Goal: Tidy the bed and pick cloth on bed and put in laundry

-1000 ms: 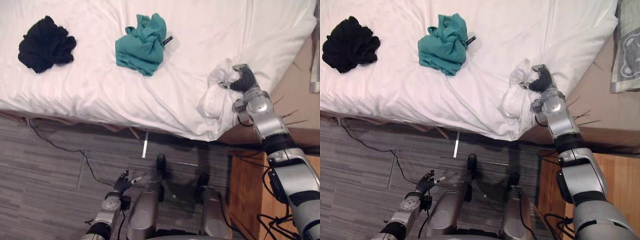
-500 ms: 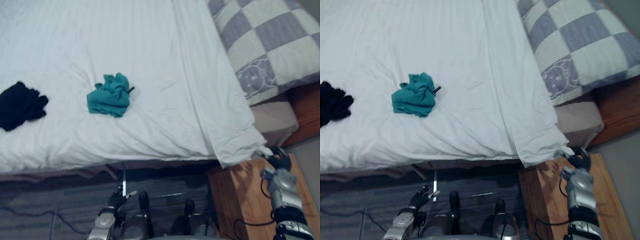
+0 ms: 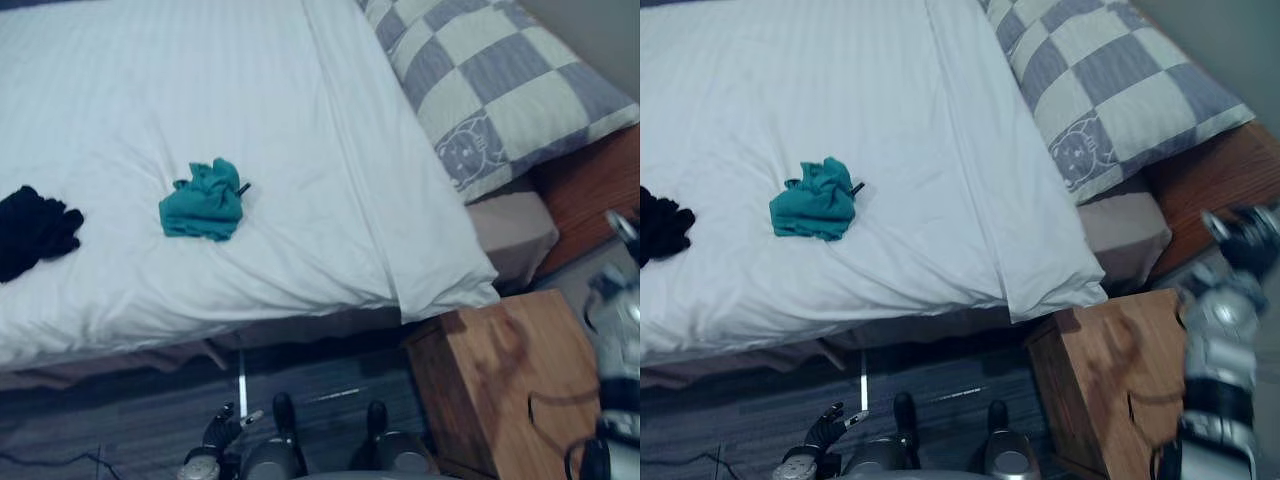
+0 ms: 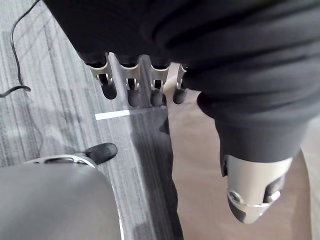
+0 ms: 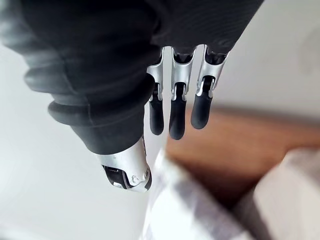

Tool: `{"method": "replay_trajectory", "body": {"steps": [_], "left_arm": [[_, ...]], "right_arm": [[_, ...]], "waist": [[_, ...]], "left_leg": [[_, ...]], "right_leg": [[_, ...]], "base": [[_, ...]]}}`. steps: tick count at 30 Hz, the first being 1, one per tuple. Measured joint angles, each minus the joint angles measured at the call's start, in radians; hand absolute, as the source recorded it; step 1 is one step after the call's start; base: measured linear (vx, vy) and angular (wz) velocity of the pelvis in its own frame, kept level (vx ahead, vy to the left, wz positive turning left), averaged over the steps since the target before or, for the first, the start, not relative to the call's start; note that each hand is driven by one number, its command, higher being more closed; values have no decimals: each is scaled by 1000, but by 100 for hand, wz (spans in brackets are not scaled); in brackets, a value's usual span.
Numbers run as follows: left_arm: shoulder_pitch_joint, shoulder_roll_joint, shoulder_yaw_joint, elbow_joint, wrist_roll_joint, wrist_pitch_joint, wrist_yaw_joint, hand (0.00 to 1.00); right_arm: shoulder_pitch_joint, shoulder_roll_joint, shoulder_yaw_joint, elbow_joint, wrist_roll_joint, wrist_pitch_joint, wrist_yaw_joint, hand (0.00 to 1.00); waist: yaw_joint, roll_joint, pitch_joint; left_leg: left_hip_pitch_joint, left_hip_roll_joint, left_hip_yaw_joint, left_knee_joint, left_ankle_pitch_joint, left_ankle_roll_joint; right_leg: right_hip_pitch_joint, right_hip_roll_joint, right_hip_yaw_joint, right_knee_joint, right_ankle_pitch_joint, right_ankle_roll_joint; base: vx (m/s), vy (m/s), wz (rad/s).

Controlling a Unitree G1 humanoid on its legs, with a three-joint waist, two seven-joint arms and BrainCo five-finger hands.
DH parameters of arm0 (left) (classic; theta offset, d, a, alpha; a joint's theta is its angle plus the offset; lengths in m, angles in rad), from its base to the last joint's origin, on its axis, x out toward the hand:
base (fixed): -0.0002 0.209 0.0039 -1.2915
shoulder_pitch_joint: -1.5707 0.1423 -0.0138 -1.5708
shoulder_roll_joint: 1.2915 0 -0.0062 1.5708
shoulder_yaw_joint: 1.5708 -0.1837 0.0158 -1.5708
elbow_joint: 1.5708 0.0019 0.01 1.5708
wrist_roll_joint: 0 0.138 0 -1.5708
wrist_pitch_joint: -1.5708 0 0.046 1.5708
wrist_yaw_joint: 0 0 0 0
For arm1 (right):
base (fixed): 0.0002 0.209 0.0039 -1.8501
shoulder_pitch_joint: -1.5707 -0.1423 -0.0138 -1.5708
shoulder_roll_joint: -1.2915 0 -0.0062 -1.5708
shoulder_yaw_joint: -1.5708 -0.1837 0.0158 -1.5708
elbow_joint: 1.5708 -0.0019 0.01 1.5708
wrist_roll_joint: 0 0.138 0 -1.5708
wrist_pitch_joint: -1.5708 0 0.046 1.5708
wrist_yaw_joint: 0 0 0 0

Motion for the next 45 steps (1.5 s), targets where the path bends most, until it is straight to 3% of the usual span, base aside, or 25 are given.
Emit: {"method": "replay_trajectory", "body": {"steps": [2, 4, 6, 10, 14, 16, 18, 21, 22, 25, 27, 29, 30, 32, 36, 37, 39, 40, 41, 42, 43, 45], "left_arm": [[-62, -2, -12, 0, -26, -1, 1, 0], [-105, -12, -22, 0, -40, -4, 3, 0], [-125, -14, -51, 1, -61, -8, 10, 0], [-149, -39, -56, -1, -79, -10, 21, 0], [-181, -49, -53, -49, -84, -17, 20, 0], [-191, -54, -45, -62, -84, -23, 20, 0], [-192, -64, -44, -69, -84, -24, 21, 0], [-193, -70, -46, -70, -83, -23, 19, 0], [-192, -73, -47, -66, -82, -22, 19, 0], [-186, -82, -48, -61, -83, -25, 21, 0], [-181, -89, -46, -61, -83, -25, 24, 0], [-167, -88, -42, -61, -82, -23, 26, 0], [-152, -88, -34, -61, -78, -20, 32, 0], [-145, -93, -20, -55, -70, -7, 46, 0], [-138, -112, 37, -29, -61, -1, 100, 0], [-109, -114, 72, -4, -60, 1, 133, 0], [-96, -109, 106, 18, -55, 12, 133, 0], [-87, -108, 136, 47, -47, 30, 135, 0], [-80, -110, 148, 52, -45, 31, 135, 0], [-73, -110, 159, 55, -44, 29, 138, 0], [-71, -110, 162, 63, -45, 29, 158, 0], [-69, -111, 158, 74, -45, 31, 178, 0]], "right_arm": [[-230, -47, 105, 58, 10, 12, 44, 100], [-373, -60, 173, 103, 19, 14, 65, 100], [-430, -53, 226, 140, 28, 18, 69, 100], [-422, 0, 237, 155, 43, 49, 58, 100], [-316, 85, 194, 147, 45, 78, 39, 100], [-236, 128, 159, 142, 52, 66, 41, 100], [-139, 189, 120, 77, 88, 25, 51, 100], [-43, 262, 104, 67, 112, -2, 75, 100], [6, 303, 97, 71, 123, -9, 84, 0], [172, 401, 89, 143, 127, 19, 107, 0], [332, 484, 93, 238, 127, 66, 150, 0], [443, 550, 103, 312, 123, 101, 181, 0], [501, 590, 92, 344, 122, 88, 223, 0], [517, 592, 88, 369, 77, 100, 262, 0], [536, 591, 46, 445, -25, 98, 315, 0], [545, 590, 39, 471, -64, 96, 337, 0], [541, 576, 39, 500, -78, 97, 352, 0], [540, 552, 40, 533, -87, 102, 362, 0], [537, 539, 41, 552, -95, 103, 372, 0], [535, 524, 43, 573, -101, 104, 390, 0], [528, 504, 52, 614, -104, 104, 402, 0], [523, 483, 65, 634, -105, 103, 407, 0]], "waist": [[13, 32, 93], [53, 78, 140], [85, 101, 157], [85, 103, 184], [78, 101, 219], [71, 99, 223], [55, 89, 228], [51, 69, 233], [51, 60, 234], [50, 47, 227], [51, 38, 219], [33, 23, 203], [17, 15, 186], [-3, 3, 174], [8, -1, 137], [17, -8, 92], [27, -6, 77], [22, -3, 50], [21, 2, 40], [20, 9, 34], [20, 19, 24], [17, 20, 19]], "left_leg": [[-73, 1, -26, 98, 5, 16], [-143, 2, -51, 150, 2, 19], [-197, -3, -62, 178, 2, 20], [-273, -31, -73, 256, -23, 36], [-356, -25, -58, 416, -99, 41], [-383, -7, -52, 488, -139, 41], [-372, 12, -39, 532, -170, 42], [-328, 22, -14, 513, -175, 41], [-296, 31, 12, 488, -173, 38], [-216, 54, 62, 397, -156, 15], [-167, 53, 79, 331, -134, 0], [-140, 44, 83, 298, -121, 2], [-128, 45, 88, 294, -120, 4], [-102, 50, 94, 315, -137, 2], [-101, 102, 127, 488, -165, -15], [-95, 104, 139, 514, -185, -8], [-85, 143, 152, 556, -224, 20], [-86, 215, 131, 564, -223, 19], [-86, 252, 106, 550, -220, 14], [-85, 305, 64, 521, -211, 4], [-69, 369, 16, 466, -193, -11], [-29, 376, 3, 437, -181, -49]], "right_leg": [[-41, -14, -18, 62, 13, -10], [-96, -21, -37, 113, 7, -5], [-162, -37, -47, 183, -14, 6], [-270, -93, -51, 358, -105, 11], [-349, -123, -28, 505, -179, 13], [-364, -124, -24, 548, -206, 12], [-346, -122, -18, 571, -226, 12], [-317, -116, -6, 557, -228, 10], [-295, -112, -2, 536, -223, 9], [-226, -88, -4, 443, -194, 9], [-183, -80, -12, 380, -178, 13], [-159, -80, -16, 352, -176, 15], [-139, -79, -20, 329, -169, 21], [-95, -78, -27, 314, -169, 22], [33, -86, -98, 286, -171, 26], [55, -109, -112, 277, -173, 28], [76, -124, -110, 262, -173, 29], [84, -151, -109, 254, -167, 40], [86, -162, -106, 250, -163, 51], [95, -178, -103, 246, -161, 77], [100, -205, -96, 261, -165, 126], [102, -247, -81, 278, -183, 169]], "base": [[-79, 24, 56], [-98, 0, 36], [-30, -30, 28], [17, -46, 28], [-17, -84, 1], [-11, -124, -7], [4, -100, -15], [17, -84, -22], [38, -88, -22], [76, -80, -19], [145, -51, -8], [175, -24, -2], [192, -24, -8], [161, -13, -3], [76, 3, 26], [31, 67, 10], [21, 102, -9], [15, 163, 2], [22, 222, 18], [35, 384, 20], [42, 426, 18], [35, 468, 5]]}}
